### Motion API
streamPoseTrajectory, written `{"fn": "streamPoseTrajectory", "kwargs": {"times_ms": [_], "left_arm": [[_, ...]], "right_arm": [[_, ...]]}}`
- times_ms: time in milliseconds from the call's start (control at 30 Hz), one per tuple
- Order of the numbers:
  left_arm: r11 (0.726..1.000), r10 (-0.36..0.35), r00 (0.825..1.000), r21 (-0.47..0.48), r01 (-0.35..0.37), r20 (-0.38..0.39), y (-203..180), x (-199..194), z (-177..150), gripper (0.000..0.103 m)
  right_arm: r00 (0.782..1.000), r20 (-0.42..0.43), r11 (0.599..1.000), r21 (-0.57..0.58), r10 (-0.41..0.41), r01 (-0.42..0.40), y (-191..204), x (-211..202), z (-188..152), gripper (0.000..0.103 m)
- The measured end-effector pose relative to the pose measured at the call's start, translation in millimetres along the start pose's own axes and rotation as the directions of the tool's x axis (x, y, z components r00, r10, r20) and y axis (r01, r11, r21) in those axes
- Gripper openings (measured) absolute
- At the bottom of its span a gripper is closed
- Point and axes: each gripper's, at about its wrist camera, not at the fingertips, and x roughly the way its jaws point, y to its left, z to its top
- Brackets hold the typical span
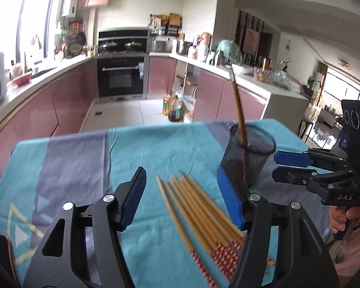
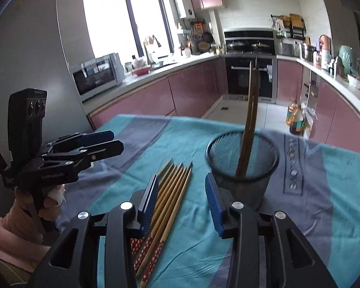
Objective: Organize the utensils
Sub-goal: 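Move both tools back over the remaining chopsticks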
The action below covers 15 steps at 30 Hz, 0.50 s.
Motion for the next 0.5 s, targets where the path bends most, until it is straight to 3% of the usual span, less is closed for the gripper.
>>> {"fn": "streamPoseTrajectory", "kwargs": {"times_ms": [233,500], "left_arm": [[1.000,0.011,0.992,0.009,-0.010,-0.128,8,19,-48,0.060],[1.000,0.011,0.973,0.000,-0.011,-0.229,-3,52,-65,0.050]], "right_arm": [[0.993,-0.120,1.000,0.025,-0.005,0.008,8,38,-27,0.038],[0.986,-0.166,0.999,0.042,-0.025,0.032,12,53,-37,0.032]]}}
